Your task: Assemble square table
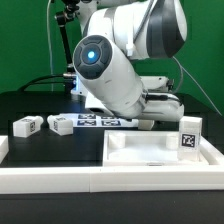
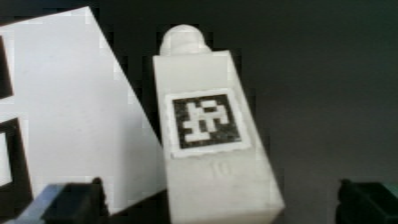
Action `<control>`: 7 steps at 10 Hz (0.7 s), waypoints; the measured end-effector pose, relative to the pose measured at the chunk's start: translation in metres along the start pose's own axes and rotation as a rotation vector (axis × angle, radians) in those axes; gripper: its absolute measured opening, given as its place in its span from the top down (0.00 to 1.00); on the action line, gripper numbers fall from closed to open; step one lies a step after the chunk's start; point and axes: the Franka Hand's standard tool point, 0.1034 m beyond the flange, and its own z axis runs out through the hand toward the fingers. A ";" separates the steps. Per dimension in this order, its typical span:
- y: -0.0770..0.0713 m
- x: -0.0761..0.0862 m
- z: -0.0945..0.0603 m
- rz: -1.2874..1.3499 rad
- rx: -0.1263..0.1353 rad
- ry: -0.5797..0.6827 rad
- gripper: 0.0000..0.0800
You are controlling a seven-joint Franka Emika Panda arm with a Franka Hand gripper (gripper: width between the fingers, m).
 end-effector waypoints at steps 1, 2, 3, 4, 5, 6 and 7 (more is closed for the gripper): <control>0.001 0.000 0.004 0.002 -0.002 -0.001 0.19; 0.001 -0.001 0.006 0.002 -0.006 0.000 0.19; -0.002 -0.002 0.009 -0.003 -0.009 -0.002 0.19; -0.003 -0.003 0.010 -0.007 -0.010 -0.003 0.19; -0.003 -0.003 0.010 -0.006 -0.010 -0.004 0.19; -0.003 -0.003 0.011 -0.006 -0.011 -0.005 0.35; -0.003 -0.003 0.011 -0.006 -0.011 -0.005 0.35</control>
Offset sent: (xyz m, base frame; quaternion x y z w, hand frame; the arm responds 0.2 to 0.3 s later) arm -0.0032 0.0143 -0.0030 0.0025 0.0085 -0.0077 0.9999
